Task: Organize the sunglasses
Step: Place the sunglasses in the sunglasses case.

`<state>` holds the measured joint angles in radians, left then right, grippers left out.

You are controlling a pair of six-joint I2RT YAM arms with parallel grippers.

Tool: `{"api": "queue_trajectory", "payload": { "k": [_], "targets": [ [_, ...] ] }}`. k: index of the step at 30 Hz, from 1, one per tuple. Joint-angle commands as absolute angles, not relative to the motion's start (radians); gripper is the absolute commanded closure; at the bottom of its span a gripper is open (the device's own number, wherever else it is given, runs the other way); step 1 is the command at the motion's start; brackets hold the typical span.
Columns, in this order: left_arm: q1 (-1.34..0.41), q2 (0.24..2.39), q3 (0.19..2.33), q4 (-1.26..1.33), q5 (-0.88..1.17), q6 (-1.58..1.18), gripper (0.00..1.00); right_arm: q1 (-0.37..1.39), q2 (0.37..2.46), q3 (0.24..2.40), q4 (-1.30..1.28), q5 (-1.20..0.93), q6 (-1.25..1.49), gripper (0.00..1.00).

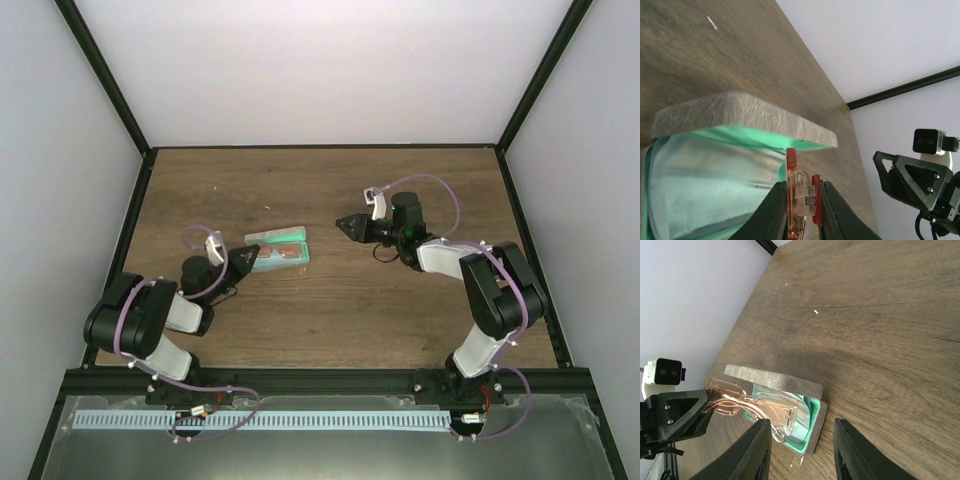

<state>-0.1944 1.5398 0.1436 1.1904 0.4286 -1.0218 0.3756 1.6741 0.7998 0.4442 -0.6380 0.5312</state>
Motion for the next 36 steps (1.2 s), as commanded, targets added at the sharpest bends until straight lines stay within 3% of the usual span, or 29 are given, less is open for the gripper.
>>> {"api": "queue_trajectory", "payload": {
  "k": [1,9,36],
  "targets": [
    [-0.189,1.586,0.188,1.278,0.433,-1.022,0.9,0.383,1.692,0.848,0.431,-0.625,0.507,0.64],
    [-0.189,1.69,0.212,1.349,0.479,-1.044,0.9,0.382,1.703,0.857,0.426,-0.628,0.506,0.64],
    [-0.196,1.718,0.201,1.31,0.419,-1.039,0.86,0.382,1.693,0.848,0.426,-0.63,0.504,0.63]
  ]
}}
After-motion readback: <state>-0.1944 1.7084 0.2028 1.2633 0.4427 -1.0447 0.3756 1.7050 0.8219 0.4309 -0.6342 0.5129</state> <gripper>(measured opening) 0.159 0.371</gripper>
